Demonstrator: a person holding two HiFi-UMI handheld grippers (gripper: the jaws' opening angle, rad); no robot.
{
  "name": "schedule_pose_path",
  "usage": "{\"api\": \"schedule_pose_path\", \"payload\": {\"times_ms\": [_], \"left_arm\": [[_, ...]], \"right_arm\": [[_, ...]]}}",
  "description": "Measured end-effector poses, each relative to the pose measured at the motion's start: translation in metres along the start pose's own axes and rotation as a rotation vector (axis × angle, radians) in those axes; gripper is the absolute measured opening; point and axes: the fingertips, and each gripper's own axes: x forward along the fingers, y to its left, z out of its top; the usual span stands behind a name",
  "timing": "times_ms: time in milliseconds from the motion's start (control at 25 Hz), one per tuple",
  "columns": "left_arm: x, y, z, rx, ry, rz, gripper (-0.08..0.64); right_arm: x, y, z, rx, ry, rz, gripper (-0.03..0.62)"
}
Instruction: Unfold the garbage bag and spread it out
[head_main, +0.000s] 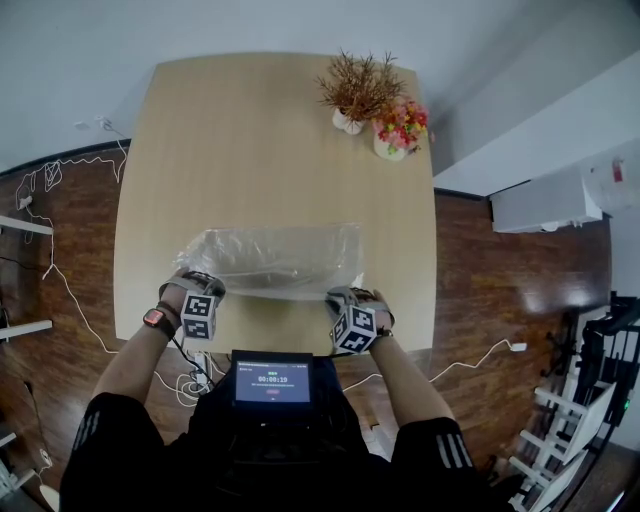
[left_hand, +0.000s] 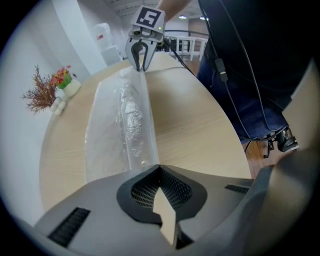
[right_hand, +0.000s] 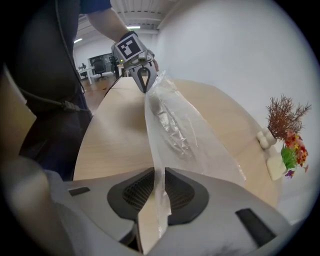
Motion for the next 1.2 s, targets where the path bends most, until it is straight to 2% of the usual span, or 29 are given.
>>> {"api": "schedule_pose_path", "payload": {"times_ms": [320, 560, 720, 880, 1200], "left_arm": [[0.000, 0.000, 0.003, -0.014, -0.009, -0.009, 0.003], [0.000, -0.002, 0.007, -0.026, -0.024, -0.001, 0.003], [0.000, -0.004, 0.008, -0.034, -0.030, 0.004, 0.003], [-0.001, -0.005, 0.008, -0.051, -0.030, 0.009, 0.003], [0.000, -0.004, 0.006, -0.078, -0.018, 0.014, 0.003]], "right_arm": [[-0.028, -0.017, 0.018, 0.134, -0.102, 0.008, 0.196], [-0.080, -0.047, 0.030, 0.232, -0.197, -0.047, 0.212], [-0.096, -0.077, 0.047, 0.255, -0.229, -0.099, 0.212], [-0.070, -0.092, 0.048, 0.260, -0.188, -0.081, 0.212], [0.002, -0.089, 0.016, 0.286, -0.028, 0.040, 0.212]]}}
